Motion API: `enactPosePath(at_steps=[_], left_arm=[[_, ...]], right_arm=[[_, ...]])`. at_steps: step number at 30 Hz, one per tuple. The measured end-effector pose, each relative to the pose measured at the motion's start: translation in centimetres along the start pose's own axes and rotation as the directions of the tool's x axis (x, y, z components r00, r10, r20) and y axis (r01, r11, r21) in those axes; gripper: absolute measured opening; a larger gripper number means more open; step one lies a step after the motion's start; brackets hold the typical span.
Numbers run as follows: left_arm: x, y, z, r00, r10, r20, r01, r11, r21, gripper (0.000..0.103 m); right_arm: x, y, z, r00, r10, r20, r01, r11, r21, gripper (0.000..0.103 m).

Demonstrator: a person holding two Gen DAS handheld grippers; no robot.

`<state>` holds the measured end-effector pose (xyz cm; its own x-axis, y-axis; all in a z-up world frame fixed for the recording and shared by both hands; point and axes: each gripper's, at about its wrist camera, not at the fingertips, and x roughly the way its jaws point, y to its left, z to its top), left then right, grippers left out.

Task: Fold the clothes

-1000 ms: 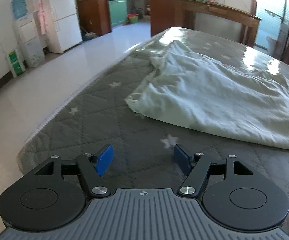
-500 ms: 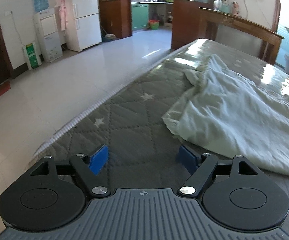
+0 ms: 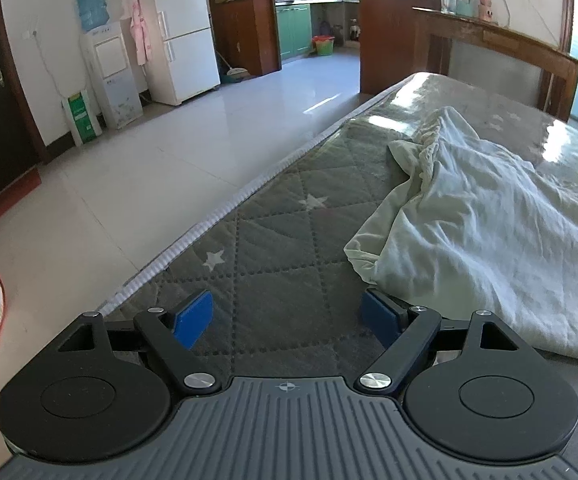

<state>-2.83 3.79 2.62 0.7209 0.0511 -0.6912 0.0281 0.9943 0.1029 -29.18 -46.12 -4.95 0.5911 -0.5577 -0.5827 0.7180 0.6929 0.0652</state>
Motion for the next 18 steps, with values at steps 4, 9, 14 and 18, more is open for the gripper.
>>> enactPosePath(at_steps=[4,9,14,18], left_arm=[[0.0,-0.3,0.2,1.0,0.007,-0.008,-0.007,1.0,0.008,0.083],[-0.1,-0.6,0.3,1.0,0.024,-0.009,-0.023,0.999,0.022,0.084],[-0.1,-0.6,0.4,1.0,0.026,-0.015,-0.026,1.0,0.016,0.086],[0.3,-0.4,0.3,0.999,0.028,-0.017,-0.028,1.0,0.008,0.087]], right_arm=[[-0.2,-1.2,0.1,1.0,-0.004,-0.005,0.004,1.0,0.011,0.09],[0.3,-1.5,0.6,1.0,-0.017,-0.027,0.016,1.0,-0.017,0.098],[0.3,-1.8,0.9,0.999,-0.012,-0.038,0.011,1.0,-0.015,0.103],[0.4,-1.8,1.0,0.999,-0.007,-0.042,0.006,1.0,-0.016,0.103]])
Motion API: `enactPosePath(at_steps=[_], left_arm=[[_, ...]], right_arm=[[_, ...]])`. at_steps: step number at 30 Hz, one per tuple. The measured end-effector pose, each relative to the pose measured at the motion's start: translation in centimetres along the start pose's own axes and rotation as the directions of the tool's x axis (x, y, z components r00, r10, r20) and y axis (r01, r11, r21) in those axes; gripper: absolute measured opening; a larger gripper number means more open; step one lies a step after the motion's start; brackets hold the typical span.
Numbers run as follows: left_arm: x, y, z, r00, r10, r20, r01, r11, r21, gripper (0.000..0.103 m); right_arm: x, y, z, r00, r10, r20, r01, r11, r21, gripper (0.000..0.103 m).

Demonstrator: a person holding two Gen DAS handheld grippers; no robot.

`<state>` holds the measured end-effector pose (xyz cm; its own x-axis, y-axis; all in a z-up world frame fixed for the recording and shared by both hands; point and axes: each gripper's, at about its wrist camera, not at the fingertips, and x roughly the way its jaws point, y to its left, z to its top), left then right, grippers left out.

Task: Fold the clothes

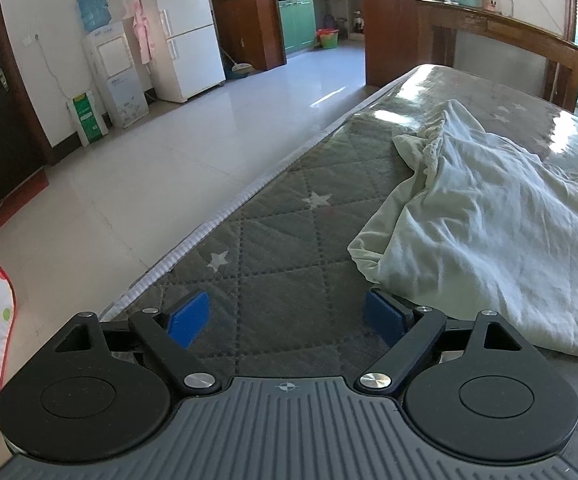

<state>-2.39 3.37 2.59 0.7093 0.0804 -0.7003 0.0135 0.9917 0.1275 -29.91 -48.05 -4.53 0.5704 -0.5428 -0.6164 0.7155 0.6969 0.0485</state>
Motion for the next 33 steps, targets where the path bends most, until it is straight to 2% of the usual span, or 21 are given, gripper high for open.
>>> enactPosePath(at_steps=[33], left_arm=[[0.1,-0.64,-0.04,0.999,0.032,-0.005,-0.032,0.999,0.013,0.089]], right_arm=[[-0.04,0.01,-0.1,1.0,0.007,0.004,-0.007,1.0,0.004,0.103]])
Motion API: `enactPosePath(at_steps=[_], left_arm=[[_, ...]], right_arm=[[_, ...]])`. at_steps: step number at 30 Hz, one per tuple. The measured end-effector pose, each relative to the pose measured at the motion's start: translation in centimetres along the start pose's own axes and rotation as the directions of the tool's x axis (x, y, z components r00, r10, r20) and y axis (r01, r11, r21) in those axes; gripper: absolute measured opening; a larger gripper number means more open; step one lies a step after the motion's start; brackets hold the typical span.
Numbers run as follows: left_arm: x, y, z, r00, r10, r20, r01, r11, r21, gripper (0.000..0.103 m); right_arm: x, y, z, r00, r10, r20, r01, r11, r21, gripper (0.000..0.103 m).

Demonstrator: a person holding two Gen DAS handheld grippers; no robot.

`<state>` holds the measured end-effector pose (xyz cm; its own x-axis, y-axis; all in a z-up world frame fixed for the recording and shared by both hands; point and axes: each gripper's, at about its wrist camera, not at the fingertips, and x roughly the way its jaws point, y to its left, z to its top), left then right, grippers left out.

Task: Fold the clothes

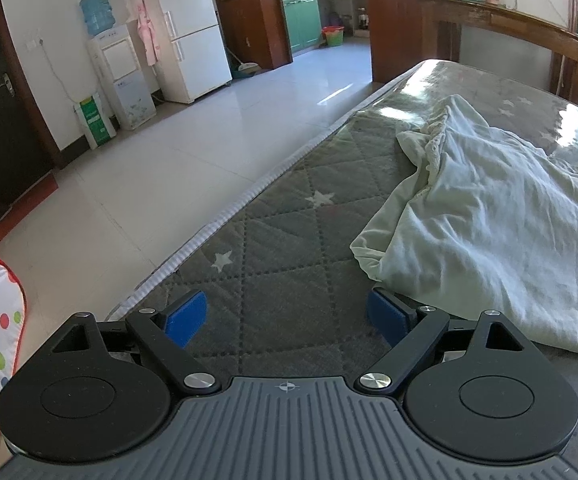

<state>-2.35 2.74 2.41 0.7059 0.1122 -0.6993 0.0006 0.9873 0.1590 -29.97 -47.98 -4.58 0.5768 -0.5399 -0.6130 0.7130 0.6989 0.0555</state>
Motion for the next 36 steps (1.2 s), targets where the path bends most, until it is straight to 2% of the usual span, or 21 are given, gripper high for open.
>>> enactPosePath(at_steps=[23,29,36], left_arm=[[0.3,1.4,-0.6,0.999,-0.048,0.01,0.048,0.998,-0.035,0.095],[0.7,2.4,-1.3,0.996,-0.079,0.042,0.082,0.993,-0.086,0.101],[1.6,1.9,-0.9,0.993,-0.087,0.085,0.096,0.99,-0.103,0.101]], right_arm=[[0.0,-0.2,0.0,1.0,0.002,0.0,-0.002,1.0,0.002,0.103],[0.0,-0.2,0.0,1.0,0.001,0.001,-0.001,1.0,0.001,0.103],[-0.1,-0.2,0.0,1.0,0.002,0.0,-0.002,1.0,0.002,0.103]])
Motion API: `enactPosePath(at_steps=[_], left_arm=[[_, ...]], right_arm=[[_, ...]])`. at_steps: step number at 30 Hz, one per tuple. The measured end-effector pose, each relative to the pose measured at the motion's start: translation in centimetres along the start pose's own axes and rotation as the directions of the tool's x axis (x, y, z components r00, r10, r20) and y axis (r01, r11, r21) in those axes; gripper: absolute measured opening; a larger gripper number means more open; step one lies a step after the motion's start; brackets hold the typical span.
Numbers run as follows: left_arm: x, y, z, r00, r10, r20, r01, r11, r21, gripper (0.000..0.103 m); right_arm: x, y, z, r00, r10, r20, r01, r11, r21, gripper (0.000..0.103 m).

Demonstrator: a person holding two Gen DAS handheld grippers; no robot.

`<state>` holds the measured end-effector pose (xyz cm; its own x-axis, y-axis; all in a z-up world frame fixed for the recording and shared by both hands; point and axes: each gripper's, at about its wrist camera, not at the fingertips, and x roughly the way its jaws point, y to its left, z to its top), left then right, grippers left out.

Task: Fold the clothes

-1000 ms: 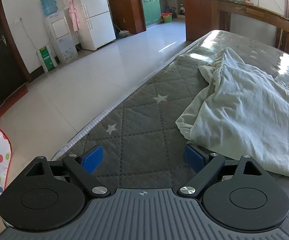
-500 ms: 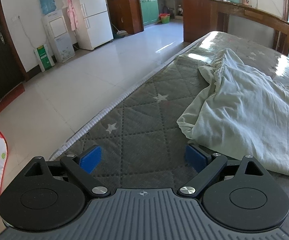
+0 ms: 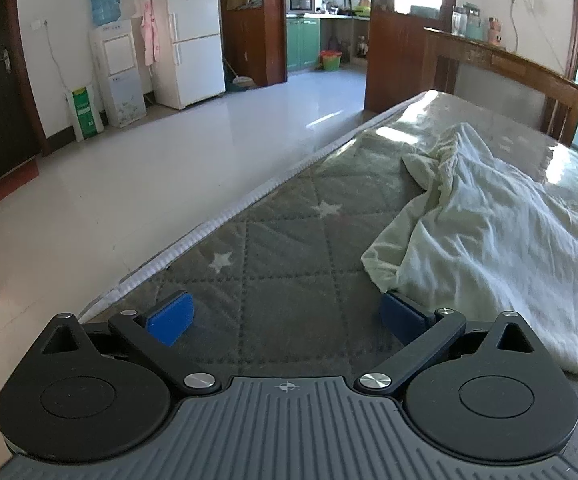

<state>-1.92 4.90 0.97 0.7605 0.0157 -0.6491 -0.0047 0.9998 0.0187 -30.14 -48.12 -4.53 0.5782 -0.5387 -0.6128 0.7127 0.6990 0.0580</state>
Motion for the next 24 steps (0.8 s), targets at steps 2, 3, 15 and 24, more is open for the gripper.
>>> enactPosePath(at_steps=[2,3,15,24], left_arm=[[0.4,-0.1,0.3,1.0,-0.003,0.0,0.003,1.0,-0.009,0.101],[0.5,-0.2,0.5,1.0,-0.003,0.001,0.003,1.0,-0.012,0.101],[2.0,-1.2,1.2,0.999,0.013,0.035,-0.012,0.999,-0.031,0.103],[2.2,-1.2,1.2,0.999,0.011,0.038,-0.01,0.999,-0.034,0.103]], right_arm=[[0.0,0.0,0.0,1.0,0.0,0.0,0.0,1.0,0.0,0.103],[0.0,0.0,0.0,1.0,0.0,0.0,0.0,1.0,0.0,0.103],[0.0,0.0,0.0,1.0,0.001,0.0,-0.001,1.0,0.001,0.103],[0.0,0.0,0.0,1.0,0.001,0.0,-0.001,1.0,0.001,0.103]])
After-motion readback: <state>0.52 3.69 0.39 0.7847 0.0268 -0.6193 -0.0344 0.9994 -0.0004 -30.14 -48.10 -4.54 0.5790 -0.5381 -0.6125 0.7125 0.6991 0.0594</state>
